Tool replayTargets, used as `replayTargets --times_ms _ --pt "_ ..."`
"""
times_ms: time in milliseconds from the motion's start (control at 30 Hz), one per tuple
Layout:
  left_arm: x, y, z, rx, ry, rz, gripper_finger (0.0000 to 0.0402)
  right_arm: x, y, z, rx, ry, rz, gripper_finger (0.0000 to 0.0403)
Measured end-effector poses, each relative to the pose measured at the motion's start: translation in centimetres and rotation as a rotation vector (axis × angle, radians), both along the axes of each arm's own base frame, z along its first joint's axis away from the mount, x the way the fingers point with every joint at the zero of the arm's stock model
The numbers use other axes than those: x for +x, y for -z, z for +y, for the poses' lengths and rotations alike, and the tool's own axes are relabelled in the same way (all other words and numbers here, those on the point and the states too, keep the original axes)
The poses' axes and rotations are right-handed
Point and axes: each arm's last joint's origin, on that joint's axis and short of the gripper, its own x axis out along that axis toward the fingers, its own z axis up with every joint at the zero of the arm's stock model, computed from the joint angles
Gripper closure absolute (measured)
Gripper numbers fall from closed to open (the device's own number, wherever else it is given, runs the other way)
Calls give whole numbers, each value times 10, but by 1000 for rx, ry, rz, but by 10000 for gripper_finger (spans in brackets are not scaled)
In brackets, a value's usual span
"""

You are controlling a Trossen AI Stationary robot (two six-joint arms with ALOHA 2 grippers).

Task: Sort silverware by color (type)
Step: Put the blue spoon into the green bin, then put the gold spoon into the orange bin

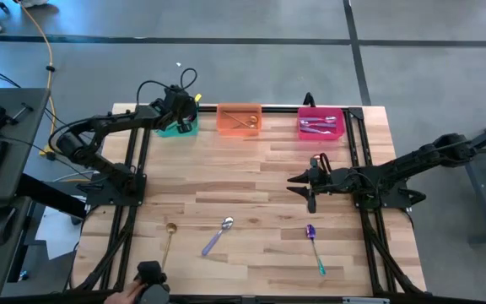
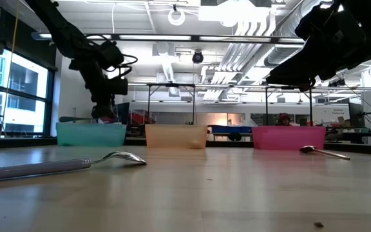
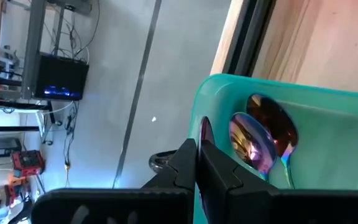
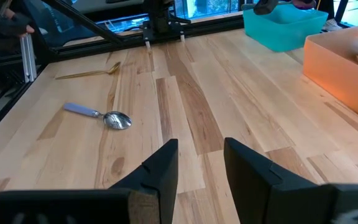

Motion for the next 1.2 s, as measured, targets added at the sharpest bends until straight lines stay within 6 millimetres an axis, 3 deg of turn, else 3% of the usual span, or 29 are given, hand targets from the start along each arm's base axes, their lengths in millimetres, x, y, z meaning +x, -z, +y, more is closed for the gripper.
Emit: replayTargets --times_ms 533,733,1000,1200 --pt "4 -4 3 23 -31 -131 350 0 0 0 0 0 0 289" --pt "7 -4 -1 -10 -49 -194 383 0 0 0 22 7 2 289" --pt "11 -7 -32 -27 -14 -508 399 -6 13 -5 112 200 129 289" --pt "10 -16 -74 -79 44 -709 400 -10 6 -9 175 433 341 289"
